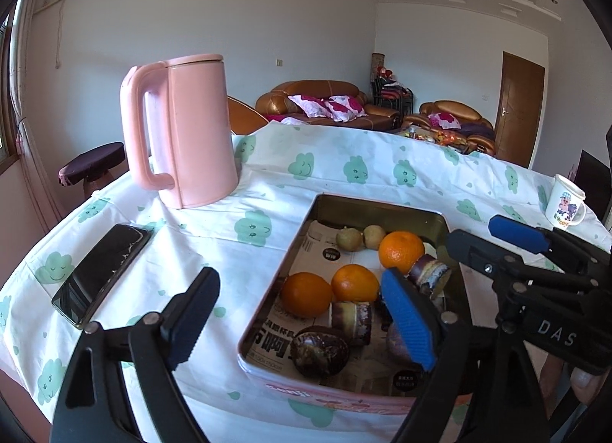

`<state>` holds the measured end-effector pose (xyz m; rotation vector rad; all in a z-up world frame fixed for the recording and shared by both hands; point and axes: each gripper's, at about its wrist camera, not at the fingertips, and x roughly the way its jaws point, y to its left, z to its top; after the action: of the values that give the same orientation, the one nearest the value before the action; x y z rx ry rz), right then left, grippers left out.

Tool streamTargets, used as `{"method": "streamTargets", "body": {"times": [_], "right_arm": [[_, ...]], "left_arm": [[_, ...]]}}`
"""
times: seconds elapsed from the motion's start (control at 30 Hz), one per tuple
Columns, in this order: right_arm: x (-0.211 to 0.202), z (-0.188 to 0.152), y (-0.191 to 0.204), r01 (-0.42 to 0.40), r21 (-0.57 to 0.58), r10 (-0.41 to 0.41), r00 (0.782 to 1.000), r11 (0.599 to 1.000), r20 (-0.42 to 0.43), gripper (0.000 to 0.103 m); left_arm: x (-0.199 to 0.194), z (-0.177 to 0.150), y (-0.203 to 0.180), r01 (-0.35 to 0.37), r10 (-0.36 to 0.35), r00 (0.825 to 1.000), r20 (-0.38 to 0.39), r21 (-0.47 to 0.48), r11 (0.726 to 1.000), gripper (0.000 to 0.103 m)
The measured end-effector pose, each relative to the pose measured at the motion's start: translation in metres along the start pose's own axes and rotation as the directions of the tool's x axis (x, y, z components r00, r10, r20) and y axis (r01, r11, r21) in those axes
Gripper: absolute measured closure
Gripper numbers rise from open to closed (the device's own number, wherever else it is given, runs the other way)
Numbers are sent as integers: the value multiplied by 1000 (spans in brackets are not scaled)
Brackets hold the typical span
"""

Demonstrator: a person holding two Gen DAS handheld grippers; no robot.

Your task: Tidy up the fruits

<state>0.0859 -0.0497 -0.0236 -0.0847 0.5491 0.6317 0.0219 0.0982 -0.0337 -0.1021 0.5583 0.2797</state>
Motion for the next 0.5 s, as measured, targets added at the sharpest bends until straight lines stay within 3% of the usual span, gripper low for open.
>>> {"method": "streamTargets", "body": {"times": [0.5], "right_arm": [[-46,-13,-23,49,47,-52,997,998,59,32]], "left_arm": [[-14,2,-18,15,-15,999,28,17,1000,4]]}}
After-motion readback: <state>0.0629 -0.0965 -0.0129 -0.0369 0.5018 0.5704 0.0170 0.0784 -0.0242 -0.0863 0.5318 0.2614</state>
